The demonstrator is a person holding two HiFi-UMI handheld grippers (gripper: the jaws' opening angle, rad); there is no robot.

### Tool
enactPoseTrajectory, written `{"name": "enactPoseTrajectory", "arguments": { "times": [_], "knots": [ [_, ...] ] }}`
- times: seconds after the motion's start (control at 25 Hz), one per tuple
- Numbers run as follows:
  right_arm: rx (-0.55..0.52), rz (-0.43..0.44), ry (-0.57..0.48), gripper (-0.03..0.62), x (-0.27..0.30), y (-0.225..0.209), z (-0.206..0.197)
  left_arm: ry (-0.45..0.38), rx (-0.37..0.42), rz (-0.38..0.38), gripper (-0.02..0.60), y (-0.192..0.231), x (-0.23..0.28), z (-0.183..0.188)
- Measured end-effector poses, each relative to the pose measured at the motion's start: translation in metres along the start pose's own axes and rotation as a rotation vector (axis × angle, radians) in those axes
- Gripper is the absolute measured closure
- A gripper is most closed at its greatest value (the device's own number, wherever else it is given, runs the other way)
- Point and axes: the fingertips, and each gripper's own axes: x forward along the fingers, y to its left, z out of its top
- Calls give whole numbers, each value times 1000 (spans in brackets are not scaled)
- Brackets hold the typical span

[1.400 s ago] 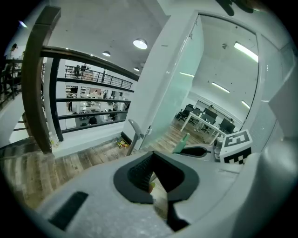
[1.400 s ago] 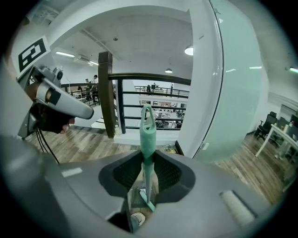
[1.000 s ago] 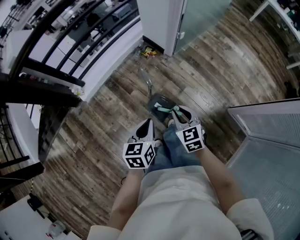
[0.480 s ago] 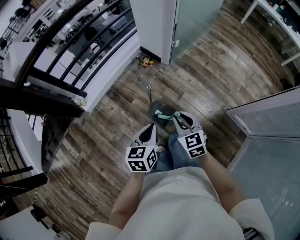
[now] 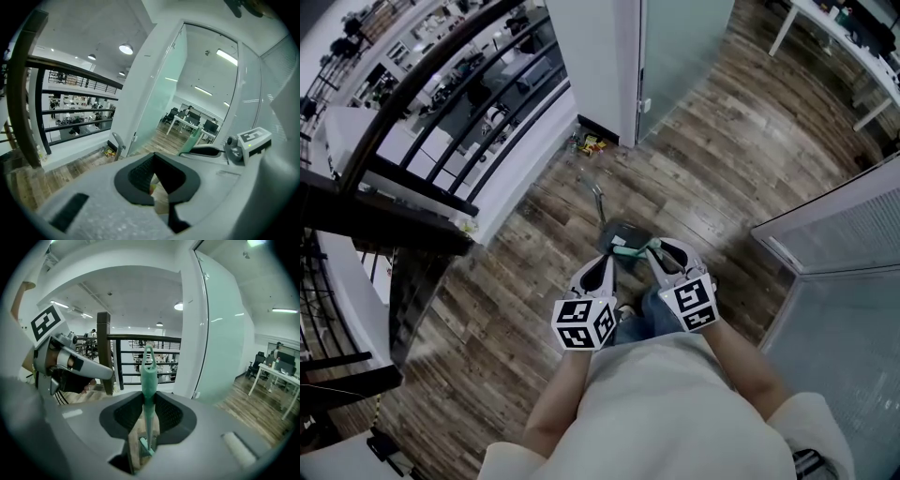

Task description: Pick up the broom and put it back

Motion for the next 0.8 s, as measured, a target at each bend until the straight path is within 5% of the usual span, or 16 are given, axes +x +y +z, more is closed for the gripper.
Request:
{"name": "enactPoseTrajectory", "arguments": {
  "times": [0.8],
  "knots": [
    [-7,24,-80,500,-36,32,30,-30,40,3,577,-9,-32,4]
  ]
}}
